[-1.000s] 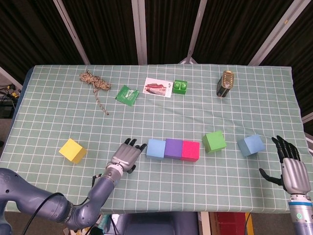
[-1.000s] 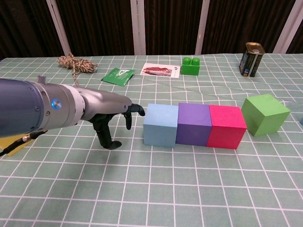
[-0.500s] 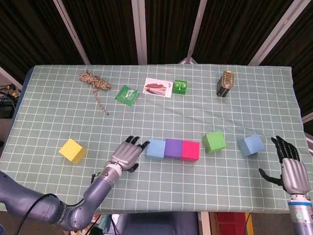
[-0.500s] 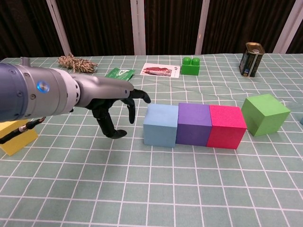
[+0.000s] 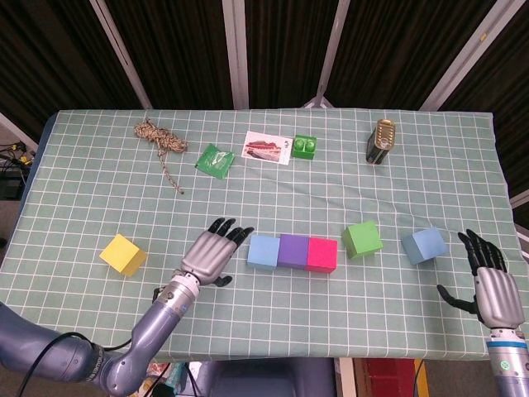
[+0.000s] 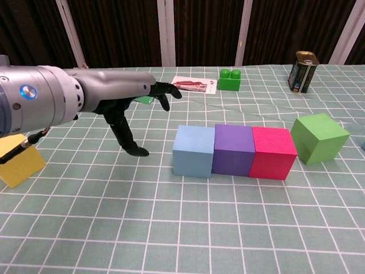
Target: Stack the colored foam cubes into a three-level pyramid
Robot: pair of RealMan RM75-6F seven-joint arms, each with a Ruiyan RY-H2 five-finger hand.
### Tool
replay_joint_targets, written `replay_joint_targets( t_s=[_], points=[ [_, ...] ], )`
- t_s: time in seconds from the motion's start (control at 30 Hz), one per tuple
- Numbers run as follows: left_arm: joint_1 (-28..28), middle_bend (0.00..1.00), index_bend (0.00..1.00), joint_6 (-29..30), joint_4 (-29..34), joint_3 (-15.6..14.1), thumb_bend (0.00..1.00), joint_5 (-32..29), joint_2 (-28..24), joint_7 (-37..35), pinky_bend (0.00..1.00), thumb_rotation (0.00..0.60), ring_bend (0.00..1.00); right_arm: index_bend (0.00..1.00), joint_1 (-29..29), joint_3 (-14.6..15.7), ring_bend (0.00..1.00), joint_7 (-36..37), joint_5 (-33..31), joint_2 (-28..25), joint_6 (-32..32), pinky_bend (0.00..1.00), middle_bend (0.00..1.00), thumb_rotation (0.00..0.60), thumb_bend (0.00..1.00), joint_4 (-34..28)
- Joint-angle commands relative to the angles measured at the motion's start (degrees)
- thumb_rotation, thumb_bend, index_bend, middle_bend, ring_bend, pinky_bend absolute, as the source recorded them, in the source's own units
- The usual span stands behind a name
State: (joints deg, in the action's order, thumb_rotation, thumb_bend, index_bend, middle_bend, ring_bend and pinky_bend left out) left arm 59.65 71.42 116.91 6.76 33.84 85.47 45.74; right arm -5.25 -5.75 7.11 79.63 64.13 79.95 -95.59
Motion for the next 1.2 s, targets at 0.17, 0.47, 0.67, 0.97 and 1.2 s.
replay_joint_targets(
  t_s=[0.17, 0.47, 0.67, 0.97, 1.2],
  points=[
    [-1.6, 0.09, 0.0, 1.7, -2.4, -0.3, 0.22, 3.5, 0.8, -1.7, 0.0, 0.6, 0.0, 0.0, -0.1, -0.2, 0.0, -0.1, -0.6, 0.0, -0.2, 0.0, 0.0, 0.6, 0.25, 0.1],
    [-1.3, 0.16, 0.0, 1.4, -6.9, 1.2, 0.25, 1.7, 4.4, -0.8, 0.0, 0.6, 0.0, 0.0, -0.3, -0.1, 0.0, -0.9, -0.5, 0.3, -0.4, 0.0, 0.0, 0.6, 0.25, 0.0],
    [-0.2, 0.17, 0.0, 0.9, -9.8, 3.0, 0.26, -1.1, 8.2, 0.5, 0.0, 0.6, 0.0, 0.0, -0.3, -0.1, 0.0, -0.6, -0.4, 0.3, -0.5, 0.0, 0.0, 0.6, 0.25, 0.1],
    [1.3, 0.17, 0.0, 0.2, -15.1, 5.3, 0.28, -2.7, 14.4, 1.0, 0.0, 0.6, 0.0, 0.0, -0.3, 0.0, 0.0, 0.0, -0.4, 0.1, -0.7, 0.0, 0.0, 0.6, 0.25, 0.1],
    [2.0, 0.17, 0.0, -0.5, -18.5, 6.5, 0.34, -3.1, 18.3, 0.7, 0.0, 0.6, 0.0, 0.0, -0.2, 0.0, 0.0, 0.2, -0.4, 0.0, -0.7, 0.0, 0.0, 0.6, 0.25, 0.1]
  ],
)
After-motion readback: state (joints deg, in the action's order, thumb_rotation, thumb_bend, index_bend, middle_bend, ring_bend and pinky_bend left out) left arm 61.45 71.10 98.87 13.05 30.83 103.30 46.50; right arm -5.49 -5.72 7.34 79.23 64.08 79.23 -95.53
